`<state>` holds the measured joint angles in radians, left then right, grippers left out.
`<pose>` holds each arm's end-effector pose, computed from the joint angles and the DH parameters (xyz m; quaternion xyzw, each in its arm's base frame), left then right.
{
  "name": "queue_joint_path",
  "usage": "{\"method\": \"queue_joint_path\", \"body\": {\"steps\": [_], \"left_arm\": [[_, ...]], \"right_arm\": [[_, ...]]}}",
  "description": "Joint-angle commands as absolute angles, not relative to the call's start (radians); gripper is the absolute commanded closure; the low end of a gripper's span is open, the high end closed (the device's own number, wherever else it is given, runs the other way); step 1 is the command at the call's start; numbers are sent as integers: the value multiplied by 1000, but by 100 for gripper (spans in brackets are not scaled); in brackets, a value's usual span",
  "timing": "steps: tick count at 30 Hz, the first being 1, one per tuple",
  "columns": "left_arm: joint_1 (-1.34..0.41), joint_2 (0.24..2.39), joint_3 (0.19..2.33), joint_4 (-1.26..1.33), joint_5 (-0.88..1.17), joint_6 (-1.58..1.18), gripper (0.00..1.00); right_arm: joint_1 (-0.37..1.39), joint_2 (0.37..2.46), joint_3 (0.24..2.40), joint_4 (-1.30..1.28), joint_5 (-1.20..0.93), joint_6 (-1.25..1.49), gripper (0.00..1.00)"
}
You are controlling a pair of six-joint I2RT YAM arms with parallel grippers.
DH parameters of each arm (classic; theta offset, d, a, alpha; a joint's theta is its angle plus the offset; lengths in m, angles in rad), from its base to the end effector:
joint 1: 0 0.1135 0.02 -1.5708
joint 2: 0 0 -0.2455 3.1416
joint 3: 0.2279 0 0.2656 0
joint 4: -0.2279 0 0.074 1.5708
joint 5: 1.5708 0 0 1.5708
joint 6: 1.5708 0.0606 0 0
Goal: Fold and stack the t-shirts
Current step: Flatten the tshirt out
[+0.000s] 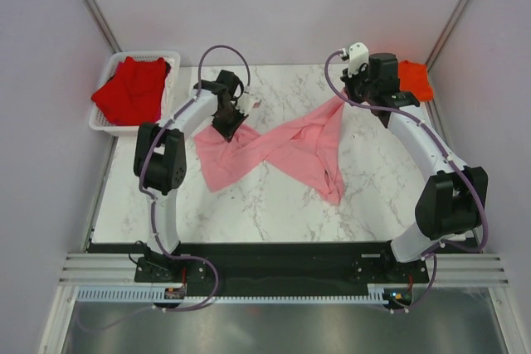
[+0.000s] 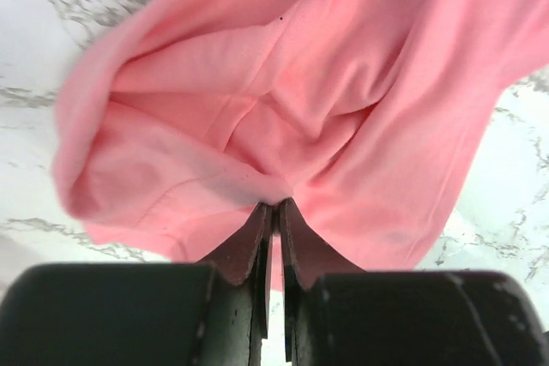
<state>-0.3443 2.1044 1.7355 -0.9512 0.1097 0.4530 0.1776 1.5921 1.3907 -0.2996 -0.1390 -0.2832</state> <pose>0.4130 -0.1551 0.1575 0.3909 0.9103 -0.0475 0.1276 0.4004 0.0804 0.3016 -0.2305 0.8275 0.0328 0.5110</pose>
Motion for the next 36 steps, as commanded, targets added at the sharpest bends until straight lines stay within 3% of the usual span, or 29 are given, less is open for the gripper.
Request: {"method": "queue_joint_path", "body": {"steps": [1, 5, 7, 9, 10, 12, 15, 19, 20, 22, 23, 28, 30, 32, 36], "left_arm": [[-347, 2031, 1781, -977, 160, 431, 89], [-347, 2039, 1773, -979, 160, 434, 98], [-347, 2033, 1775, -979, 175, 434, 98], [-347, 2029, 1776, -979, 196, 439, 81], [-347, 2036, 1787, -982, 196, 434, 81], [-347, 2052, 1799, -986, 205, 436, 98], [-347, 2068, 1834, -992, 210, 436, 94], [-348, 2075, 1865, -1000, 216, 431, 98], [-348, 2072, 1871, -1003, 221, 431, 97], [-348, 2063, 1888, -1011, 236, 437, 83], [-348, 2062, 1890, -1011, 233, 436, 81], [-347, 2066, 1887, -1009, 210, 437, 80], [-347, 2065, 1888, -1011, 215, 431, 82], [-347, 2063, 1890, -1011, 215, 433, 98], [-347, 2066, 1896, -1014, 221, 437, 98]], "right_arm": [[178, 1612, 1448, -267, -167, -270, 100], [176, 1618, 1459, -267, -176, -265, 100], [176, 1614, 1460, -267, -176, -264, 100], [176, 1612, 1457, -267, -175, -265, 100], [178, 1608, 1454, -267, -175, -262, 100], [178, 1606, 1448, -265, -175, -259, 100], [178, 1595, 1434, -262, -173, -259, 100], [176, 1583, 1427, -264, -163, -264, 100], [176, 1582, 1427, -262, -163, -264, 100], [178, 1583, 1425, -264, -163, -264, 100], [178, 1583, 1427, -262, -161, -264, 100], [176, 1604, 1442, -262, -175, -258, 100], [176, 1609, 1453, -262, -176, -255, 100], [178, 1614, 1457, -261, -176, -255, 100], [176, 1617, 1460, -264, -176, -256, 100]]}}
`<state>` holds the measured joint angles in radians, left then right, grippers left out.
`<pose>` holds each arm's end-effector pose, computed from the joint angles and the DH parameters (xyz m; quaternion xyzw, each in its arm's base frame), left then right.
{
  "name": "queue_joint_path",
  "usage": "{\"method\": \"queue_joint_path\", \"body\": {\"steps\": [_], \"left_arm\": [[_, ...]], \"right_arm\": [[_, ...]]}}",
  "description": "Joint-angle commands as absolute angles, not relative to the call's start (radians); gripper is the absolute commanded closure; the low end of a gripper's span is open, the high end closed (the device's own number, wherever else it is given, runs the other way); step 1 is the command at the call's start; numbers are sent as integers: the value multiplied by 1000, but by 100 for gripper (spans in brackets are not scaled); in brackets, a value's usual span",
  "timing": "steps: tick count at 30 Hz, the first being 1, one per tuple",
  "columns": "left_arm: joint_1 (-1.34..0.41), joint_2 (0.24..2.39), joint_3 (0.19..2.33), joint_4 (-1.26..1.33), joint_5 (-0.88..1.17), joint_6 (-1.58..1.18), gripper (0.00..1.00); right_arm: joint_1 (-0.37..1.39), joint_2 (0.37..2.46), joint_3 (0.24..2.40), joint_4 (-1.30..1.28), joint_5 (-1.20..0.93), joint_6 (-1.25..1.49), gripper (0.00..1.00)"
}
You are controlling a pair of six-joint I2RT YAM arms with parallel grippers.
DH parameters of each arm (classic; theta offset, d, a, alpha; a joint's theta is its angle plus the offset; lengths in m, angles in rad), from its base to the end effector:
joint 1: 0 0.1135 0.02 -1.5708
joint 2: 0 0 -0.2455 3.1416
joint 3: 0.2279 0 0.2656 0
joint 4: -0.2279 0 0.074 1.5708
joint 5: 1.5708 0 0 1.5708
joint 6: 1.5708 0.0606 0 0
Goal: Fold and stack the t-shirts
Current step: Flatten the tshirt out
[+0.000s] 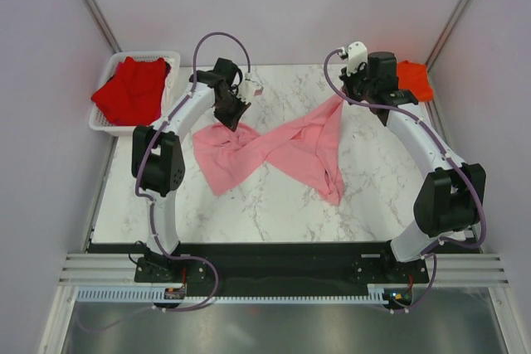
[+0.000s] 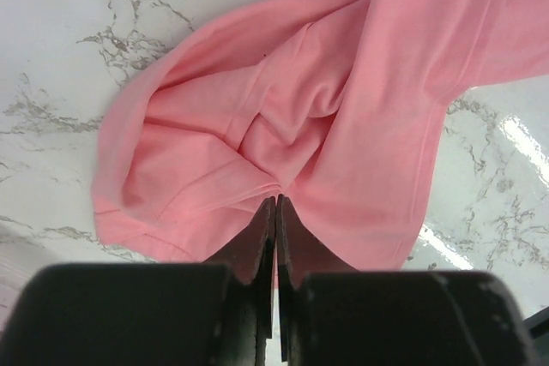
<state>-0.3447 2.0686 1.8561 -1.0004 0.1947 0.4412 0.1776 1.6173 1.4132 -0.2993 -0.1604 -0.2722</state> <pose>0.4191 -0.1629 0.2083 0.3910 0.8981 -0.0870 0.1816 0.4059 0.0827 0.3005 -0.2311 0.8275 0.0449 0.5098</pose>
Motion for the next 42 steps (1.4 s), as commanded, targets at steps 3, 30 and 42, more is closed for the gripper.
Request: {"method": "queue_joint_path", "body": {"steps": [3, 30, 42], "left_arm": [[-356, 2065, 1870, -1029, 219, 463, 77], [-379, 2174, 1810, -1052, 28, 479, 68], [-379, 2154, 1919, -1069, 44, 453, 98]], "right_arm": [[176, 1615, 1454, -264, -179, -256, 100], [178, 1620, 1437, -264, -178, -259, 100], [178, 1614, 1457, -258, -146, -262, 100]]}}
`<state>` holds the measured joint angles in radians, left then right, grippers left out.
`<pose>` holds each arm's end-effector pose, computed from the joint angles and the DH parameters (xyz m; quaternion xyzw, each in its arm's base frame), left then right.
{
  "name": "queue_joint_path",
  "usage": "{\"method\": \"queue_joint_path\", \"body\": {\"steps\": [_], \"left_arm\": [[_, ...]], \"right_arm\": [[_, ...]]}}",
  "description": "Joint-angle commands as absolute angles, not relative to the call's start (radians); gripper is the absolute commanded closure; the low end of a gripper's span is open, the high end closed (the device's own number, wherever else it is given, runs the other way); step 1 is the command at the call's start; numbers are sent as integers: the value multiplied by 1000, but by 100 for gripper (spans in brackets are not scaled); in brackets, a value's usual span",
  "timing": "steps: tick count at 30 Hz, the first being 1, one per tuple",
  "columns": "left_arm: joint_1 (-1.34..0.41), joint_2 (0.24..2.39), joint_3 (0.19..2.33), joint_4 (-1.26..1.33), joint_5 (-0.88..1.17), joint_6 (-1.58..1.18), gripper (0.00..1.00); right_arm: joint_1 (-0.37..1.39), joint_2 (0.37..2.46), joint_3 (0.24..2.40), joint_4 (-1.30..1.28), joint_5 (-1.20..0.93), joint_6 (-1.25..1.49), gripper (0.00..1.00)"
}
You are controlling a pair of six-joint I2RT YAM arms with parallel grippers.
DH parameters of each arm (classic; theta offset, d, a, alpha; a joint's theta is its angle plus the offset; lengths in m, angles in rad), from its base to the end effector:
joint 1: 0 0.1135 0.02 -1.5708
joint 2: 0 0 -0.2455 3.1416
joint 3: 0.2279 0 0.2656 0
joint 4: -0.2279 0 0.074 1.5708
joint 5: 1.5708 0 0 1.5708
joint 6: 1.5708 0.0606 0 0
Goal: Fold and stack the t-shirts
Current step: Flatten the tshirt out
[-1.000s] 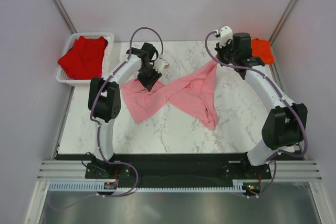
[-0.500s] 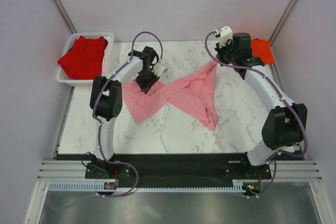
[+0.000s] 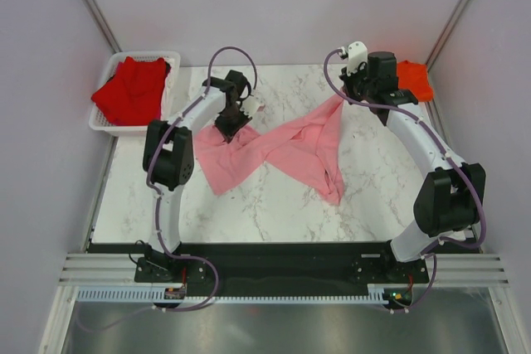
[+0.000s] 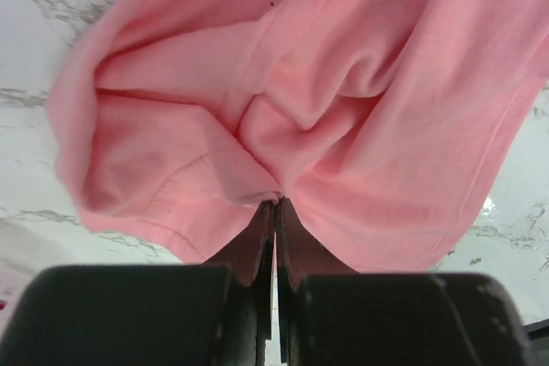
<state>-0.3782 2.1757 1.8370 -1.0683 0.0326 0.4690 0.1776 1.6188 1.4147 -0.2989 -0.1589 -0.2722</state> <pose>0.4133 -0.1663 0.1533 0.4108 0.9079 -0.0125 0.0825 0.4064 0.0827 0.3005 -0.2307 0.8275 0.0443 0.5100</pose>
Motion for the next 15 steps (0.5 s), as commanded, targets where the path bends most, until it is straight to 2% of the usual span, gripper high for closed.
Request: {"method": "queue_joint_path", "body": {"steps": [1, 7, 11, 15], "left_arm": [[-377, 2143, 1937, -1071, 41, 457, 98], [-322, 2054, 2140, -1072, 3, 470, 98], [-265, 2025, 2356, -1072, -24, 456, 98], [-249, 1954, 2399, -1020, -81, 509, 98]], "right_arm": [[178, 1617, 1466, -258, -118, -273, 100], [152, 1647, 1626, -247, -6, -298, 100], [132, 1648, 1773, -248, 57, -376, 100], [123, 1618, 1858, -247, 86, -486, 100]]}}
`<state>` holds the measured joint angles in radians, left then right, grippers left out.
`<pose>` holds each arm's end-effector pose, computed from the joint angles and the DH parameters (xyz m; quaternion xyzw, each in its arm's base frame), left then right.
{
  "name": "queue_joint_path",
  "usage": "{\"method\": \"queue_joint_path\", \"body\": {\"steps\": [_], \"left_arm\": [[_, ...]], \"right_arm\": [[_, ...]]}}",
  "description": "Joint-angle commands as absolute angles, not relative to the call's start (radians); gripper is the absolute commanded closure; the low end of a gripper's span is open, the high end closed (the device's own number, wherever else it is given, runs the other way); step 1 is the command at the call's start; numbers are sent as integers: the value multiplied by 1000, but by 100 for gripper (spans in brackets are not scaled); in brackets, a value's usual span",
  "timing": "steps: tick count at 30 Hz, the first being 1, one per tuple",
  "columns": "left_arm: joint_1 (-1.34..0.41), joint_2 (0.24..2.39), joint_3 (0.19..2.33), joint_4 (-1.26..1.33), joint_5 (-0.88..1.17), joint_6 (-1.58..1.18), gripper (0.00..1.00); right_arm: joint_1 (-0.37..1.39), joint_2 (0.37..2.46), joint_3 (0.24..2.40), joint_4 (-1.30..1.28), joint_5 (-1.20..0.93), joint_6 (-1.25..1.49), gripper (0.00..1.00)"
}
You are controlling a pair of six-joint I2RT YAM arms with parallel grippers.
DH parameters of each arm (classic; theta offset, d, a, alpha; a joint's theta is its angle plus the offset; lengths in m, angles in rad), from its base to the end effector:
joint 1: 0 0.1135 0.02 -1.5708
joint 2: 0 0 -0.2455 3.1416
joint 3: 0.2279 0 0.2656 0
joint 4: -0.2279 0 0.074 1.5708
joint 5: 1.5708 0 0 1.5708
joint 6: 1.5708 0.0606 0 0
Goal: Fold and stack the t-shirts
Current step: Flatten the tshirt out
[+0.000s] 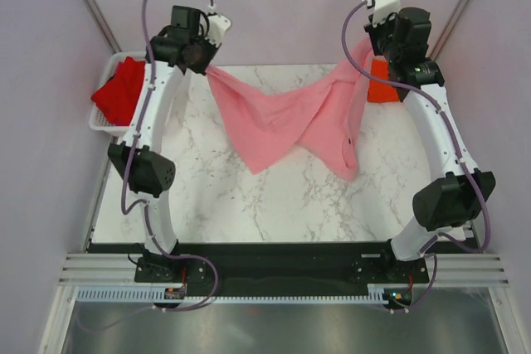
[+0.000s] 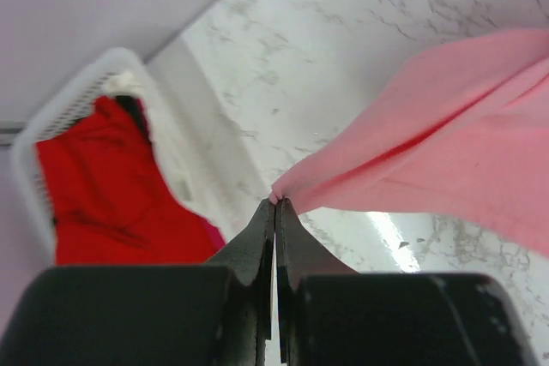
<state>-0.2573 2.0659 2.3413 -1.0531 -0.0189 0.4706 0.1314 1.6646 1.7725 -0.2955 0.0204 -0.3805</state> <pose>0.4502 -0.1173 0.3632 0.3249 0.8632 0.0498 0.3831 0.4225 0.0546 0.4203 -0.1887 0.7467 -0.0870 0.6318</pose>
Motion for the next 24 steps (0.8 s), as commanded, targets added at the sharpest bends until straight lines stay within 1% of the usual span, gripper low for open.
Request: {"method": "queue_joint_path", "body": {"steps": [1, 6, 9, 12, 15, 16, 18, 19, 20, 21, 22, 24], "left_arm": [[-247, 1910, 2398, -988, -87, 515, 98], [-236, 1755, 2320, -905, -117, 537, 98], [-235, 1654, 2261, -864, -110, 525, 98], [-235, 1579, 2230, -854, -100, 506, 98], [-235, 1508, 2178, -854, -84, 500, 98], [-235, 1491, 2127, -854, -69, 502, 98], [-236, 1438, 2071, -856, -54, 503, 98], [-238, 1419, 2015, -856, -34, 500, 98], [-244, 1405, 1984, -859, -26, 497, 98], [-245, 1391, 1955, -862, -18, 494, 98], [-248, 1366, 1900, -865, -5, 492, 98], [-256, 1348, 1855, -890, 18, 477, 98]], "right_arm": [[126, 1608, 1868, -247, 92, -500, 100], [124, 1505, 1882, -259, 181, -503, 100], [124, 1405, 1833, -294, 172, -523, 100], [126, 1281, 1746, -346, 98, -546, 100], [126, 1191, 1724, -495, -27, -537, 100], [127, 1171, 1715, -544, -97, -528, 100], [126, 1120, 1703, -726, -219, -525, 100], [126, 1109, 1700, -874, -280, -522, 98], [126, 1083, 1689, -924, -373, -499, 98], [126, 1068, 1672, -957, -393, -474, 100], [126, 1033, 1620, -962, -394, -444, 100], [126, 1019, 1591, -950, -384, -397, 100]]}}
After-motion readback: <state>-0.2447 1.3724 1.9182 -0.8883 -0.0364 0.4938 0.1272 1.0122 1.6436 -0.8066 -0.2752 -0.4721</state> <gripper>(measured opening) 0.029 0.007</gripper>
